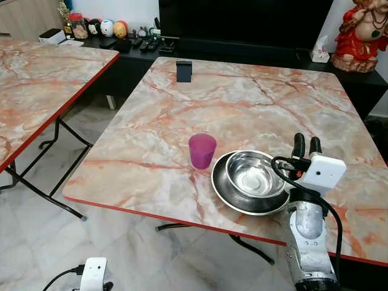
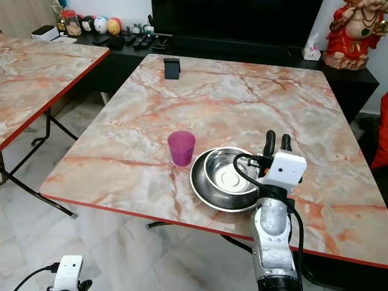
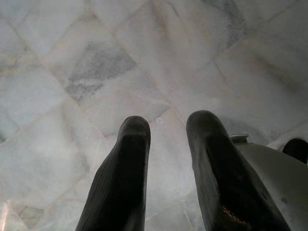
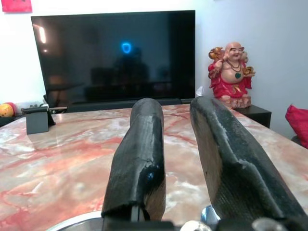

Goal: Setting the table

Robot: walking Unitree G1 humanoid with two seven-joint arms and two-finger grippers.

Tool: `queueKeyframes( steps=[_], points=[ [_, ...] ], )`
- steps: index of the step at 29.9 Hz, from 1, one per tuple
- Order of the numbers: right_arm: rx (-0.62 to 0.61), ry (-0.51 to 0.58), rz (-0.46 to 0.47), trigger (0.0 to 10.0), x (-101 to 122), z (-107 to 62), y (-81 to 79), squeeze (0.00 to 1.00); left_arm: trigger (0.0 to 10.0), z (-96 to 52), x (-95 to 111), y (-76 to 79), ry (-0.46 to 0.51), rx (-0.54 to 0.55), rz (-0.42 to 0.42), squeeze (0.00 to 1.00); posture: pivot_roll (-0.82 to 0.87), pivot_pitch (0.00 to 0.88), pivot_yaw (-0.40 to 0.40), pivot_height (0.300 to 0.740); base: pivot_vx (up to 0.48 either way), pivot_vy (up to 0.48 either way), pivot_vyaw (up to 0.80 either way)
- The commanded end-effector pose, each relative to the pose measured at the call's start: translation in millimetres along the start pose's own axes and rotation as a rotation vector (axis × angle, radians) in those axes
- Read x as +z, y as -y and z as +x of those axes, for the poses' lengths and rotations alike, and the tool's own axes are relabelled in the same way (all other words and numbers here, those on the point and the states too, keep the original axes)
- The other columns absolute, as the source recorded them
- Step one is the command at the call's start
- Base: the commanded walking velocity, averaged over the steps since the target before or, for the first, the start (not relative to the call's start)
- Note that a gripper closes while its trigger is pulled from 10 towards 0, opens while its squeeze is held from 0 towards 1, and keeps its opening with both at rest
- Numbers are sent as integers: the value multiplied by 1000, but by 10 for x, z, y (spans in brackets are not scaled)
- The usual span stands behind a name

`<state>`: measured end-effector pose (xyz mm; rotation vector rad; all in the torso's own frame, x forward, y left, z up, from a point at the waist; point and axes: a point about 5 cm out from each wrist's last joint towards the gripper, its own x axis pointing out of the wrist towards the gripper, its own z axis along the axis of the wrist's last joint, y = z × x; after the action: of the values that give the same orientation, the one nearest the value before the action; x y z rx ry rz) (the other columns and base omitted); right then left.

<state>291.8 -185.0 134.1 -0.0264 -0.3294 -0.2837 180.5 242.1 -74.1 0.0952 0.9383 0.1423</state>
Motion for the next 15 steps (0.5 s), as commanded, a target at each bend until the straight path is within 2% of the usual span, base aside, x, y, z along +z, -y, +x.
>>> queueKeyframes(
  steps=[1, 7, 11, 15],
  points=[
    [-4, -10, 9, 10000, -10, 13, -3, 0, 10000, -5, 14, -86, 1, 16, 0, 0, 114, 0, -23, 740, 0, 0, 0],
    [-7, -9, 10, 10000, -8, 9, 1, 0, 10000, -15, 15, -172, 0, 23, 4, 0, 107, 0, -21, 740, 0, 55, 0],
    [-8, -9, 11, 10000, -10, 12, 7, 0, 10000, -14, 28, -177, 4, 22, 2, 0, 106, 0, -21, 740, 0, 0, 0],
    [-9, -6, 14, 10000, -4, 25, -2, 0, 10000, -10, 44, -167, 7, 20, 1, 0, 108, 0, -18, 740, 0, 480, 0]
  ],
)
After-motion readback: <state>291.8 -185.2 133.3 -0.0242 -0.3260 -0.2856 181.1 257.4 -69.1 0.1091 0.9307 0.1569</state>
